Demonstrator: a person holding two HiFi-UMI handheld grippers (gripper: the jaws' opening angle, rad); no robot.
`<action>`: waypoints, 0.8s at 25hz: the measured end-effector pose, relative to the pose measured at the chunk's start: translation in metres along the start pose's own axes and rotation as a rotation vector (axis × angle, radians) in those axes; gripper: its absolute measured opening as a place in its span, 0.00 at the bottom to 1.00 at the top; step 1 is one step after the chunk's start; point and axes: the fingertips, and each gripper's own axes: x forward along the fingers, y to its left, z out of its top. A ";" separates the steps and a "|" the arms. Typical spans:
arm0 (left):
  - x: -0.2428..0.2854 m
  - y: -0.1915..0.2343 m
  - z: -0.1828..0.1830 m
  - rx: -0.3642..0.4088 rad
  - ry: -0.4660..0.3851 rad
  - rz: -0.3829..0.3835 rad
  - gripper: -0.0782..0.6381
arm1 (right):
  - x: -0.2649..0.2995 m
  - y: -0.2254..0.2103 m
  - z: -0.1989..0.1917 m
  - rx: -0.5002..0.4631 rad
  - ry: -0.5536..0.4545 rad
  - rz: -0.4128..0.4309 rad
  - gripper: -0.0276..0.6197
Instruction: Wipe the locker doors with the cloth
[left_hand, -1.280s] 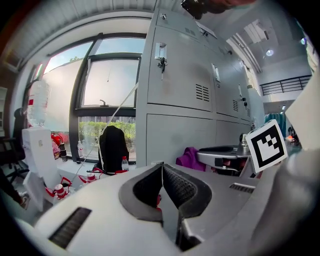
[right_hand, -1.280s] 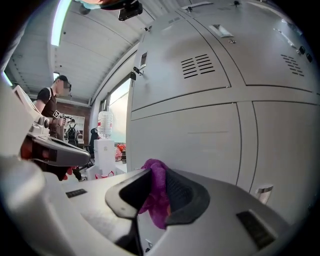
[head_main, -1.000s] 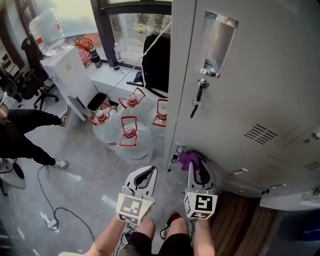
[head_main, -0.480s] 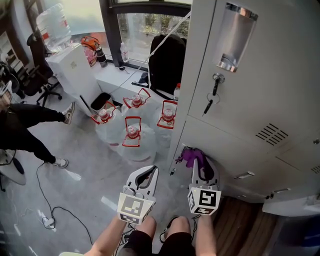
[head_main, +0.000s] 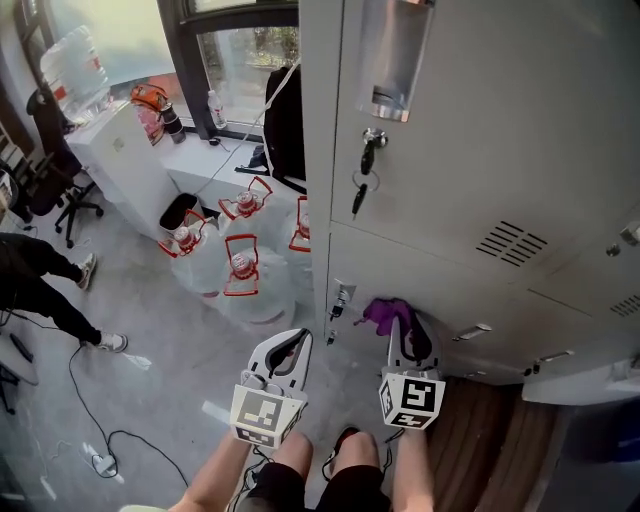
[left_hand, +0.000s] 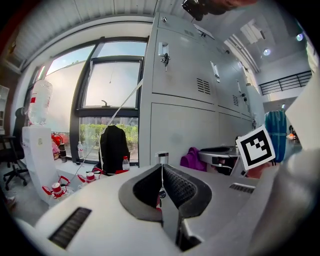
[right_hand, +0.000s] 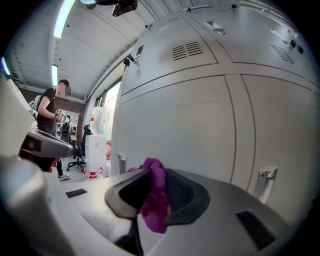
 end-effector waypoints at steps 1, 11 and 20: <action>0.003 -0.005 0.000 0.002 0.002 -0.012 0.15 | -0.003 -0.007 -0.001 0.004 0.003 -0.015 0.19; 0.027 -0.042 0.008 0.025 0.002 -0.101 0.15 | -0.032 -0.061 -0.008 0.019 0.013 -0.128 0.19; 0.041 -0.070 0.010 0.045 0.006 -0.159 0.15 | -0.047 -0.089 -0.014 0.036 0.012 -0.179 0.19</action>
